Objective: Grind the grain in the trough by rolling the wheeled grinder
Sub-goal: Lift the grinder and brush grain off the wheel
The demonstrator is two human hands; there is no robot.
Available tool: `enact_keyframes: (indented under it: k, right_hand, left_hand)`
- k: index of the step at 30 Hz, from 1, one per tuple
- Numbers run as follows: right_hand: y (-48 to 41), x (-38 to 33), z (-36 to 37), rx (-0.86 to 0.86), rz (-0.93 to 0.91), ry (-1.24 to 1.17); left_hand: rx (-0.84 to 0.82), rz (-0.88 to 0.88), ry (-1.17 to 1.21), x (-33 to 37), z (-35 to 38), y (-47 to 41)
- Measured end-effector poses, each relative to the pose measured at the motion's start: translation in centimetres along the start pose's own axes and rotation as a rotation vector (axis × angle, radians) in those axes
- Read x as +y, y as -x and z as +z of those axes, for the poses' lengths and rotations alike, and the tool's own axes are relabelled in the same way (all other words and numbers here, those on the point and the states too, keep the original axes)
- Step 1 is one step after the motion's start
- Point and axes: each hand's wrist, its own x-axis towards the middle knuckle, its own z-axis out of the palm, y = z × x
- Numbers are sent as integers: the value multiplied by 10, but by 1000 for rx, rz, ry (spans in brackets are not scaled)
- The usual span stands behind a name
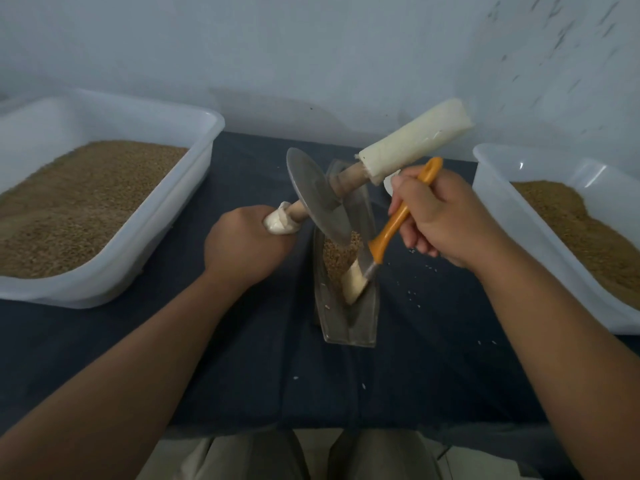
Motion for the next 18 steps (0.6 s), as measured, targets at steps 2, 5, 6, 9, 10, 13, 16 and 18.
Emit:
enact_keyframes:
  k: [2,5,6,9,10,13,16,18]
  right_hand:
    - [2,1,6,-64,-20,64]
    - [2,1,13,-21,-96,219]
    - [2,1,12,7,-107,212]
    - [3,-2,3,64,-106,92]
    - [3,-3,2,40,-104,57]
    - [5,-1,9,-58,-129,127]
    - [5,4,6,-11,-139,194]
    - [11,6,-7,83,-127,125]
  left_hand:
    - [-5,0,-10,1,0,0]
    - [-8,-2,-11,2,-1,0]
    - [-7,-3,-10,3,-2,1]
    - [-3,-14,4,4,-3,1]
    - [-1,-18,11,5,-3,1]
    - [12,-14,16,4,-4,1]
    - [18,-8,5,4,-4,1]
    - [15,-8,0,5,-5,1]
